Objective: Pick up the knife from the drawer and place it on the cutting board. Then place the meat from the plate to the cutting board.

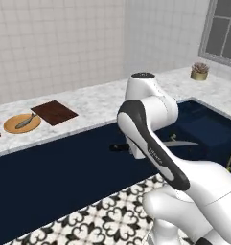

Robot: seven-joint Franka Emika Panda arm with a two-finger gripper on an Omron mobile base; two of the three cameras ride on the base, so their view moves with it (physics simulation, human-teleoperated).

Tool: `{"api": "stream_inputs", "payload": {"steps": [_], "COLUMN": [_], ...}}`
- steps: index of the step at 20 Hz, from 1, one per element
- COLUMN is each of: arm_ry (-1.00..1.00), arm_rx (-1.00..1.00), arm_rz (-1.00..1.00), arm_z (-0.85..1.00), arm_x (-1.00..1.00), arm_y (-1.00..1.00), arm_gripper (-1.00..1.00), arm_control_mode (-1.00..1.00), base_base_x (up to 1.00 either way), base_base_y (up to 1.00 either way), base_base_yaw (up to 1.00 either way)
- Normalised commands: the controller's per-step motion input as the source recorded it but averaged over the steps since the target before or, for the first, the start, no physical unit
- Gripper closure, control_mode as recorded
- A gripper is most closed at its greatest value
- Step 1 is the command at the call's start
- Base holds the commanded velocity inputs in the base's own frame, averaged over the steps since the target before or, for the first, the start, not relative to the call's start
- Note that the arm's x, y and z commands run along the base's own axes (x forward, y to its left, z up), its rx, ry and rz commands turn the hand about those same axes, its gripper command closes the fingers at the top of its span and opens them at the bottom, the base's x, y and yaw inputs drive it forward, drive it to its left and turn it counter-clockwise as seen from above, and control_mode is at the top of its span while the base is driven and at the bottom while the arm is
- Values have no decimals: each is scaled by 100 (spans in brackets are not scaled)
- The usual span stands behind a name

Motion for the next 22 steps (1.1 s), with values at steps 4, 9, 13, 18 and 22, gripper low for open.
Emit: {"api": "stream_inputs", "payload": {"steps": [4, 9, 13, 18, 22], "arm_ry": [0, 0, 0, 0, 0], "arm_rx": [0, 0, 0, 0, 0], "arm_rz": [0, 0, 0, 0, 0], "arm_z": [0, 0, 0, 0, 0], "arm_x": [0, 0, 0, 0, 0], "arm_y": [0, 0, 0, 0, 0], "arm_gripper": [100, 100, 100, 100, 100], "arm_control_mode": [100, 100, 100, 100, 100], "base_base_x": [100, 77, 52, 45, 57], "base_base_y": [0, 2, 13, 27, 26], "base_base_yaw": [47, 31, 3, -1, -2]}}
